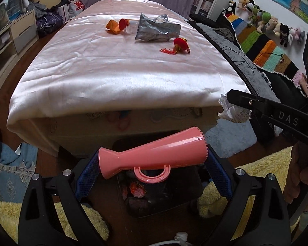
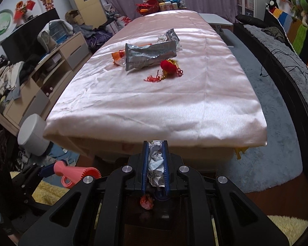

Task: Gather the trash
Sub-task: 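Carry the foil and pink horn to the bin and release both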

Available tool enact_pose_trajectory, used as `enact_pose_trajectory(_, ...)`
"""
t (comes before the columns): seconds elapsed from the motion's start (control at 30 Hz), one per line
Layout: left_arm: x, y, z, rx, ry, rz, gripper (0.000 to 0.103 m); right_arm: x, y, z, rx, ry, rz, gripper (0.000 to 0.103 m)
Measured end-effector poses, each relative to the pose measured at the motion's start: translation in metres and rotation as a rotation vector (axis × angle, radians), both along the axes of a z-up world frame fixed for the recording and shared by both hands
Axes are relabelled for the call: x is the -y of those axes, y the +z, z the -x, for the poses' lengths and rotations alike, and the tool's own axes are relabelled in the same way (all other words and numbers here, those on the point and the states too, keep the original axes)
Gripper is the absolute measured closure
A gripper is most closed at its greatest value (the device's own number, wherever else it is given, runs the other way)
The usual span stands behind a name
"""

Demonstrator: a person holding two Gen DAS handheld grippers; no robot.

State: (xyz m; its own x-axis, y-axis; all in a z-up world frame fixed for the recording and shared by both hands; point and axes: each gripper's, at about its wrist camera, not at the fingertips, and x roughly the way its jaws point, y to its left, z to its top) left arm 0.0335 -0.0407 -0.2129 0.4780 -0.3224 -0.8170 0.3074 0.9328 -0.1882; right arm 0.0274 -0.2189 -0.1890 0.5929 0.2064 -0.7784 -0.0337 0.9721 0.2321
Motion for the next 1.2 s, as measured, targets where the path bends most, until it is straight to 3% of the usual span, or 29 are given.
enact_pose_trajectory(0.63,0.0,-0.046,0.019,-0.09,-0.017,-0.04,0.013,-0.025,-0.057,0.006,-0.129,0.059,-0.037,0.089)
enact_pose_trajectory(1.0,0.0,-0.056,0.013,-0.113,-0.011,-0.062,0.013,-0.028,-0.063,0.001,-0.162,0.073,-0.078,0.085)
enact_pose_trajectory(1.07,-0.001,-0.058,0.012,-0.124,-0.014,-0.061,0.01,-0.028,-0.063,-0.001,-0.164,0.068,-0.078,0.081)
enact_pose_trajectory(1.13,-0.001,-0.059,0.012,-0.129,-0.021,-0.054,0.008,-0.028,-0.064,-0.002,-0.167,0.072,-0.087,0.066)
enact_pose_trajectory(1.2,-0.001,-0.06,0.011,-0.129,-0.023,-0.054,0.008,-0.029,-0.064,-0.003,-0.164,0.072,-0.088,0.061)
